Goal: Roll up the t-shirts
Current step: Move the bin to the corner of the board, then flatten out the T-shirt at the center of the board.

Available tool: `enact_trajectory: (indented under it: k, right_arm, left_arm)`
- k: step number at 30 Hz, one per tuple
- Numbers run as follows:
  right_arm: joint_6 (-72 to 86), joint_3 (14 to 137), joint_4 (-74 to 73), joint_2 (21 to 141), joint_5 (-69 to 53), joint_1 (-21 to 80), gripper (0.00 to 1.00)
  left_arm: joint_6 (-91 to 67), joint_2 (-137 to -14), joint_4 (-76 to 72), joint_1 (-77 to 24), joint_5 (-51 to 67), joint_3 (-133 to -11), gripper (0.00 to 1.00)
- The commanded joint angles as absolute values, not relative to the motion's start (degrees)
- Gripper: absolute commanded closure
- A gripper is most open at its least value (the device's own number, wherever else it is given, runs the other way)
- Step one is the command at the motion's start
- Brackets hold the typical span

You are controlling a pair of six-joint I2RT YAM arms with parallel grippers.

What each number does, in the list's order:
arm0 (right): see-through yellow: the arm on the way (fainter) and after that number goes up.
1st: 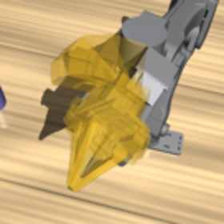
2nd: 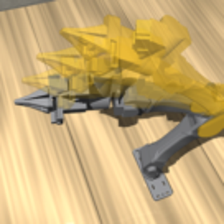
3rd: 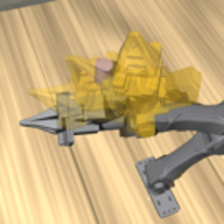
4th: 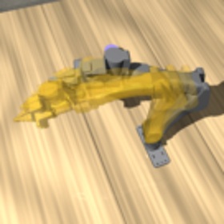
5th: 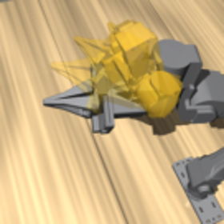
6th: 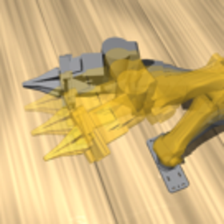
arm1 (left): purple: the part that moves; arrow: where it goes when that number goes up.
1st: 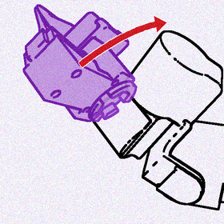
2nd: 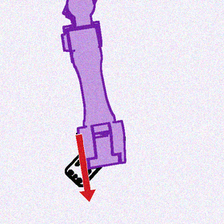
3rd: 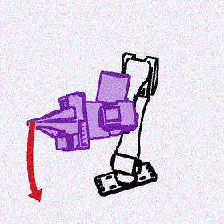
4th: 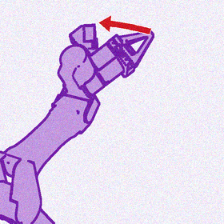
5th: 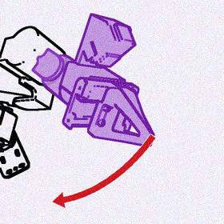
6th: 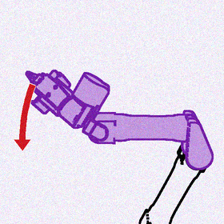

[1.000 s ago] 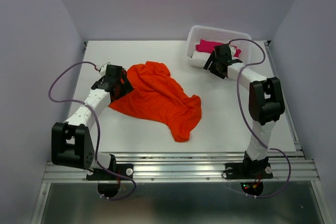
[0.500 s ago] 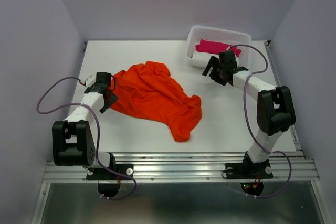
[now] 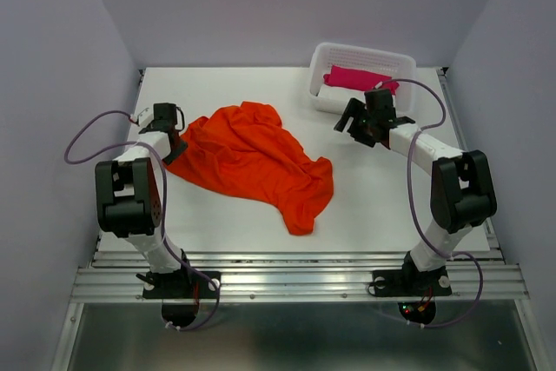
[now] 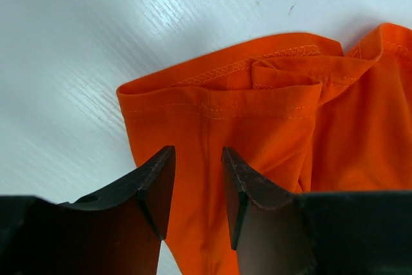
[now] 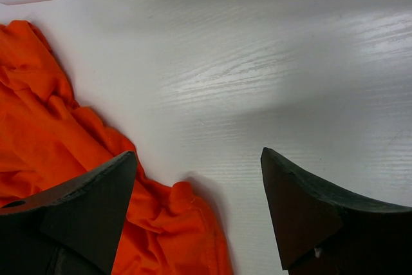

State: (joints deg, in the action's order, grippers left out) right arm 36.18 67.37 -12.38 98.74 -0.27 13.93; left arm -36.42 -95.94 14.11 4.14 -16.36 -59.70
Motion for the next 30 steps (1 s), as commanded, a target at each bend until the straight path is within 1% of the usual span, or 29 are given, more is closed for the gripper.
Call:
enact_trajectory:
  k: [1,8,12,18,21,22,23,25,26,27,29,30]
  right_arm:
    - [35.3,66.0,-10.1,95.8,-1.1,14.2,0.17]
    - [35.0,66.0,-10.2,95.8,-1.1,14.2,0.17]
    - [35.1,65.9,-10.1,95.8,-1.1,14.2,0.17]
    - [35.2,65.4,-10.1,95.6,-1.1,14.2,0.17]
    - [35.2,65.2,-10.1,95.5,-1.1,14.2,0.17]
    - [35.3,65.0,-10.1,95.2,-1.1,14.2,0.17]
    - [35.3,65.0,-10.1,95.1,-1.0,14.2,0.17]
    - [35.2,64.7,-10.2,94.6,-1.0,14.2,0.17]
    - [35.2,64.6,-10.3,94.3,-1.0,14.2,0.17]
    - [35.0,64.6,-10.5,94.0,-1.1,14.2,0.17]
    - [34.7,64.3,-11.2,93.3,-1.6,14.2,0.17]
    - [34.3,64.1,-11.9,92.9,-2.2,14.8,0.17]
  left_arm:
    - [-34.1,-97.1,12.4,4.4,-16.9,-62.8,0.54]
    - [-33.4,-100.5,11.9,4.4,-16.2,-64.2,0.54]
    - [-33.0,-101.9,11.4,4.4,-15.8,-65.1,0.58]
    - [-32.8,-103.6,11.9,4.4,-16.2,-65.8,0.57]
    - [-32.6,-104.2,12.0,4.4,-16.2,-66.2,0.62]
    - [-32.6,-104.7,12.3,4.4,-16.2,-66.4,0.66]
    - [-32.8,-104.8,12.7,4.4,-16.2,-66.6,0.74]
    - [-33.0,-104.3,13.2,4.4,-16.2,-66.7,0.84]
    - [-33.0,-103.7,13.2,4.4,-16.3,-66.7,0.86]
    - [-33.0,-102.9,13.3,4.4,-16.6,-66.4,0.91]
    - [-32.7,-100.6,14.3,4.4,-17.0,-66.4,0.92]
    - [-32.4,-99.0,14.8,4.4,-17.1,-66.4,0.97]
